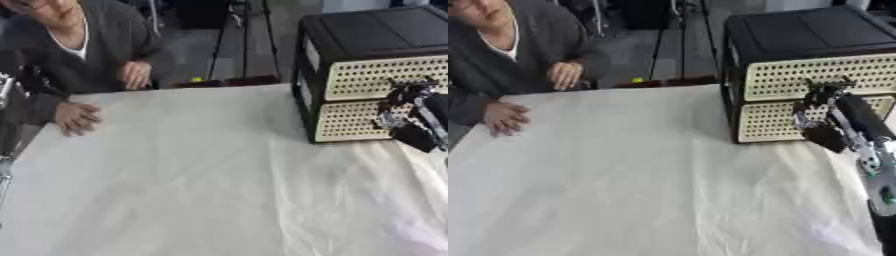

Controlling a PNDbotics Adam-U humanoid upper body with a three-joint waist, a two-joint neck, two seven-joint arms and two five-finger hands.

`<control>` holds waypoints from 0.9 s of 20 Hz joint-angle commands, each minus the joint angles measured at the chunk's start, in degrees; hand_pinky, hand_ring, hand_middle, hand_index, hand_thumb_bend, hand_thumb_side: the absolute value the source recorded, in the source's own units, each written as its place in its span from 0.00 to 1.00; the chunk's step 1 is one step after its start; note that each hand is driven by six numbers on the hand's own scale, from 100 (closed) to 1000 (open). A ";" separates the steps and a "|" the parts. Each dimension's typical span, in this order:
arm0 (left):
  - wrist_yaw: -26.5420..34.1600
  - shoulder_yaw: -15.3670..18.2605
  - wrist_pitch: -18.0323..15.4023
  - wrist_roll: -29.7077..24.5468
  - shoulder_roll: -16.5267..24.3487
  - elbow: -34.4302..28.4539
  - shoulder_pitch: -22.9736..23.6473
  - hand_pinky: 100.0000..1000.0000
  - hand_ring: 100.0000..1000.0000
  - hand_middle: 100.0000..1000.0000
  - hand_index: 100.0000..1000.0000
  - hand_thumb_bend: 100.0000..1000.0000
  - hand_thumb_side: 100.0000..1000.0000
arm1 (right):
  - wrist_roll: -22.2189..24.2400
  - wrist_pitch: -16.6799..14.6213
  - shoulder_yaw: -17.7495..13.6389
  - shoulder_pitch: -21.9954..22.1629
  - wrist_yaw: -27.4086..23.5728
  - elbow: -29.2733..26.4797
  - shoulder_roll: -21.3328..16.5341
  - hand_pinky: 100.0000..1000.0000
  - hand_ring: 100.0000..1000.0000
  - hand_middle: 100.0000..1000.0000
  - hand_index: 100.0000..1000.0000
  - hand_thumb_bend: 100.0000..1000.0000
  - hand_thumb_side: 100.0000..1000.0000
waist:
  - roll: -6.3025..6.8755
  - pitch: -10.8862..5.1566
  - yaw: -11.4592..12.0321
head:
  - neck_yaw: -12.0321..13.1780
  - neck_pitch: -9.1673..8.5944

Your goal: Pick up objects from table and place into drawer.

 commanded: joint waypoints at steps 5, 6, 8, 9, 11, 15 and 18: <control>-3.00 1.09 1.71 -0.70 0.34 -1.04 1.47 0.48 0.48 0.45 0.68 0.07 0.92 | -1.91 3.16 -2.58 9.42 -10.61 -18.63 -2.88 0.38 0.58 0.61 0.54 0.00 0.82 | -1.26 -0.65 -1.07 | 1.48 -0.64; -3.37 1.12 1.93 -0.78 0.22 -1.04 1.73 0.48 0.48 0.45 0.68 0.07 0.92 | -1.93 3.64 -3.17 10.84 -11.55 -20.08 -2.72 0.38 0.58 0.61 0.54 0.00 0.82 | -1.37 -0.65 -1.17 | 1.65 -0.72; -4.22 1.28 2.33 -0.98 -0.15 -0.97 2.34 0.49 0.48 0.46 0.69 0.06 0.93 | -1.89 4.44 -4.20 13.25 -13.09 -22.62 -2.02 0.37 0.58 0.61 0.54 0.00 0.82 | -1.48 -0.63 -1.36 | 2.30 -0.60; -4.69 1.36 2.48 -1.10 -0.32 -0.86 2.61 0.49 0.49 0.46 0.69 0.05 0.94 | -1.79 4.82 -4.59 14.22 -13.67 -23.60 -1.59 0.38 0.58 0.62 0.54 0.00 0.83 | -1.52 -0.63 -1.49 | 2.63 -0.42; -5.77 1.47 2.74 -1.65 -0.72 -0.35 3.05 0.49 0.50 0.47 0.69 0.05 0.94 | -1.46 5.49 -5.42 16.51 -14.54 -25.12 -0.40 0.38 0.58 0.62 0.53 0.00 0.83 | -1.56 -0.61 -1.63 | 3.13 -0.26; -7.40 1.73 2.43 -2.67 -1.26 0.26 3.67 0.50 0.51 0.48 0.70 0.04 0.92 | -0.40 6.01 -6.12 18.62 -15.62 -26.78 0.89 0.38 0.59 0.63 0.53 0.00 0.83 | -1.49 -0.59 -1.98 | 3.22 0.07; -8.07 1.79 2.10 -3.45 -1.71 0.69 3.93 0.51 0.51 0.49 0.70 0.01 0.92 | 0.16 6.15 -6.23 18.99 -15.86 -27.22 1.76 0.38 0.59 0.63 0.54 0.00 0.83 | -1.43 -0.70 -2.14 | 3.30 0.14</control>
